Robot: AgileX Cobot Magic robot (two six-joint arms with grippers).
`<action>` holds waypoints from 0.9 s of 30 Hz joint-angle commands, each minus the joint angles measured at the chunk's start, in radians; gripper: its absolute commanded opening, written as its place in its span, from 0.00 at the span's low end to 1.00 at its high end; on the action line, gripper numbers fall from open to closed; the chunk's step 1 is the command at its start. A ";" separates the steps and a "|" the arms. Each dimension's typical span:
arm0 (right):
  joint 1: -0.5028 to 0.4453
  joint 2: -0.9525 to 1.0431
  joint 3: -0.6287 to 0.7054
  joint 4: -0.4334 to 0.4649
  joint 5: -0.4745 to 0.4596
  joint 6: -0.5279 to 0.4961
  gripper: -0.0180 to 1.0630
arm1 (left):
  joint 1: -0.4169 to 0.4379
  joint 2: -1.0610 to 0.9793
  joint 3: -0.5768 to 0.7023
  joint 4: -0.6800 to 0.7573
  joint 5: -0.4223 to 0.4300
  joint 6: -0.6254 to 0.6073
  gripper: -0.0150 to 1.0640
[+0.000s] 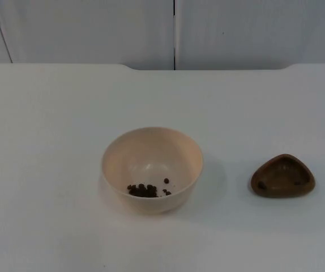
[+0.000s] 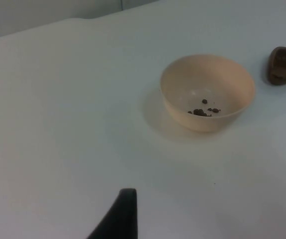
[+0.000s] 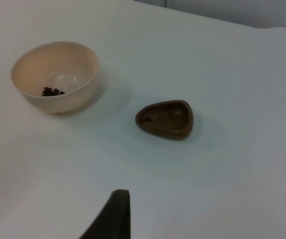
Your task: Pick up the bowl with the left hand and pour the coffee beans from the cup into the bowl with the right hand.
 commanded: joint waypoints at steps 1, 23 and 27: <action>-0.047 -0.003 0.001 0.000 -0.004 -0.004 0.99 | -0.001 -0.004 0.005 0.002 -0.012 -0.004 0.99; -0.367 -0.003 0.001 0.000 -0.004 -0.004 0.99 | -0.001 -0.004 0.005 0.002 -0.012 -0.004 0.99; -0.381 -0.003 0.001 0.004 -0.004 -0.004 0.99 | -0.001 -0.004 0.005 0.002 -0.012 -0.004 0.99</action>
